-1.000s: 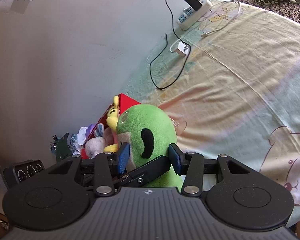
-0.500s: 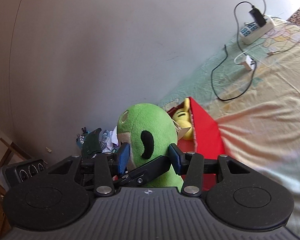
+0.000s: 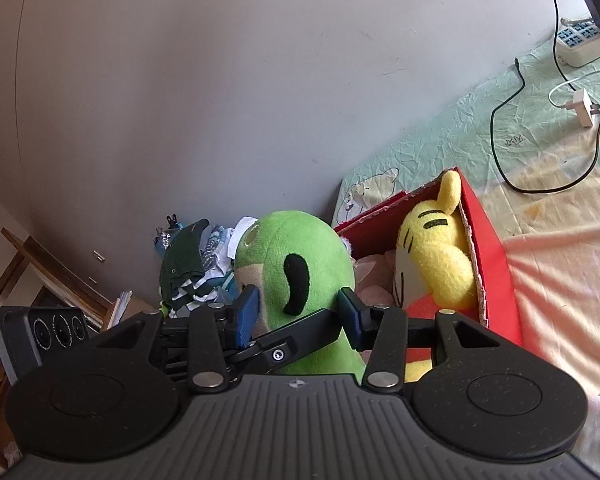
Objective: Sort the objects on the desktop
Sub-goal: 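Carry the green pickle plush with the right gripper over the red box, then lower the green pickle plush into the box and open the right gripper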
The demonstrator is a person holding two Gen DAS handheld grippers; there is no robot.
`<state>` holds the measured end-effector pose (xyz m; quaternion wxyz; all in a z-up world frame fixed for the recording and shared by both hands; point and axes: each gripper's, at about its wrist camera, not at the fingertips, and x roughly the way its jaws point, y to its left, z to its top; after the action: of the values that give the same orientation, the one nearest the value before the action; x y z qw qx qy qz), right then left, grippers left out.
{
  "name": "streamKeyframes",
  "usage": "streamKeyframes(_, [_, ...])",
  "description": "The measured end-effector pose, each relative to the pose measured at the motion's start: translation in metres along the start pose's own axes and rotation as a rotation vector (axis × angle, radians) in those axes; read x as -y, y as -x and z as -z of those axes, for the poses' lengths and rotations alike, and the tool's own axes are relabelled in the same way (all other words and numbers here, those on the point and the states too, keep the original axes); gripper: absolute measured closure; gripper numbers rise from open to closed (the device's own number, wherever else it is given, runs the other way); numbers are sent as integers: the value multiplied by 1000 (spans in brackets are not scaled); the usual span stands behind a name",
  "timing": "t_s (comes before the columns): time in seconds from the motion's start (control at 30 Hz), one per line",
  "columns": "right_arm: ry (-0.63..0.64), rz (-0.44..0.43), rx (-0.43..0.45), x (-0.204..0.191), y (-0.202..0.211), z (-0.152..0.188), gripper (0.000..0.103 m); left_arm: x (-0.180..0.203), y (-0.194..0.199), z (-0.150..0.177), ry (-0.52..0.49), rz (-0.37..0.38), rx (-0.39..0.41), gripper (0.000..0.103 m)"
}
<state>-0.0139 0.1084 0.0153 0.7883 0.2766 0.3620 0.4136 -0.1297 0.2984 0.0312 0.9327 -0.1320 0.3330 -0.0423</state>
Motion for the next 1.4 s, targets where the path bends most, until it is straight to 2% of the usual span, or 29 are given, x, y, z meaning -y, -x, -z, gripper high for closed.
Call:
streamKeyframes(0.4, [-58, 43, -45, 13, -18, 7, 56, -10, -16, 7, 10, -17, -55, 30])
streamKeyframes(0.53, [-39, 49, -48, 10, -22, 8, 55, -9, -19, 7, 15, -6, -74, 21])
streamKeyframes(0.63, [-35, 59, -43, 8, -23, 9, 52, -4, -16, 8, -3, -14, -70, 14])
streamKeyframes(0.7, [-27, 72, -38, 5, -22, 9, 49, -1, -12, 8, -16, -31, -61, 8])
streamKeyframes(0.83, [19, 93, -24, -5, -14, 10, 45, 1, -6, 6, -11, -64, -81, 8])
streamKeyframes(0.9, [30, 102, -2, -9, -7, 11, 45, 1, -4, 6, -2, -90, -101, 8])
streamKeyframes(1.07, [30, 118, 57, -17, 17, 15, 37, 6, 5, 10, 25, -128, -122, 8])
streamKeyframes(1.2, [43, 168, 100, -25, 39, 22, 35, 20, 8, 13, 1, -226, -140, 8])
streamKeyframes(1.4, [73, 258, 136, -32, 62, 31, 34, 48, 20, 18, -19, -289, -115, 8])
